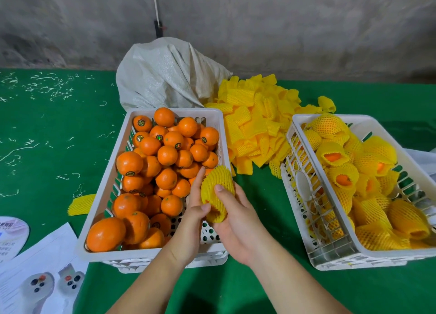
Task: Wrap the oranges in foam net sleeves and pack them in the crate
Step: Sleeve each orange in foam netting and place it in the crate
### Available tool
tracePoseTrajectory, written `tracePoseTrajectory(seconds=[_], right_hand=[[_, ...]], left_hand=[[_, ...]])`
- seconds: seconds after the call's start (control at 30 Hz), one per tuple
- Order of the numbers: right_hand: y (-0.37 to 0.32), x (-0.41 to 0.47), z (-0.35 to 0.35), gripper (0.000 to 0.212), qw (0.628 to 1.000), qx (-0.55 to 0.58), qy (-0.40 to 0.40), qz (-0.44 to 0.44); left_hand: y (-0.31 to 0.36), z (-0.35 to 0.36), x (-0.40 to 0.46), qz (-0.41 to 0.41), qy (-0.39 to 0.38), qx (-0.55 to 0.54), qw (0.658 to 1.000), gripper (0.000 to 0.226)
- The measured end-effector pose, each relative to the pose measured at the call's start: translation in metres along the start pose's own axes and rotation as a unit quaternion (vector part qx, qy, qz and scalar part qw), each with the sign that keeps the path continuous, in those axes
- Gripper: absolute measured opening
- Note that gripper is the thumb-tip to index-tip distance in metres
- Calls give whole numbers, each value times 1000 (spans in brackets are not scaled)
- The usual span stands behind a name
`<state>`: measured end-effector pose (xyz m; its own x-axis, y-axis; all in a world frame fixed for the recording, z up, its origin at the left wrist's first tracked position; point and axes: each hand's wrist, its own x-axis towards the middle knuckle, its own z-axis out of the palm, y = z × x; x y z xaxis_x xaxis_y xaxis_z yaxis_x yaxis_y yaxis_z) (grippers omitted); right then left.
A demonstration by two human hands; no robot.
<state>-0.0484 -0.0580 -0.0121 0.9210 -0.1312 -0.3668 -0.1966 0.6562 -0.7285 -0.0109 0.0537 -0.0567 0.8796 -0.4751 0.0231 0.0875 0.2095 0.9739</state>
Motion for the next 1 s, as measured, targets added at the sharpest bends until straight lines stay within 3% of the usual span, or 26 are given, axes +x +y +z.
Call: tracePoseTrajectory(seconds=[0.13,0.27,0.33,0.4,0.47,0.57,0.63,0.7,0.83,0.93,1.0], right_hand=[[-20,8,-23,32,998,-10,55,10],[-71,15,-76,26,972,-86,205,-79],[-109,26,-107,35,958,-54,264,-93],[-151,35,-138,52,938,-44,326,-106],[-194,43,-172,76,912,-52,383,-135],[-231,57,-201,108,878,-106,454,-108],[-226,65,-202,108,848,-141,496,-122],[-197,74,-199,105,801,-290,496,-170],[-149,87,-198,110,703,-609,346,-124],[-140,93,-201,111,530,-785,294,-130],[-134,96,-203,112,439,-845,270,-139]], left_hand=[[5,-1,1,1,19,28,999,78],[-3,-8,6,-37,83,46,995,35],[-8,-19,11,-111,89,52,988,30],[-6,-32,22,-177,44,141,973,36],[-5,-44,38,-235,-51,315,918,53],[-12,-58,70,-293,-142,570,754,77],[-18,-63,82,-326,-147,643,678,83],[-33,-74,83,-337,-146,684,631,84],[-58,-92,81,-359,-169,725,564,95],[-59,-84,88,-306,-128,776,537,79],[-57,-77,90,-278,-108,797,526,68]])
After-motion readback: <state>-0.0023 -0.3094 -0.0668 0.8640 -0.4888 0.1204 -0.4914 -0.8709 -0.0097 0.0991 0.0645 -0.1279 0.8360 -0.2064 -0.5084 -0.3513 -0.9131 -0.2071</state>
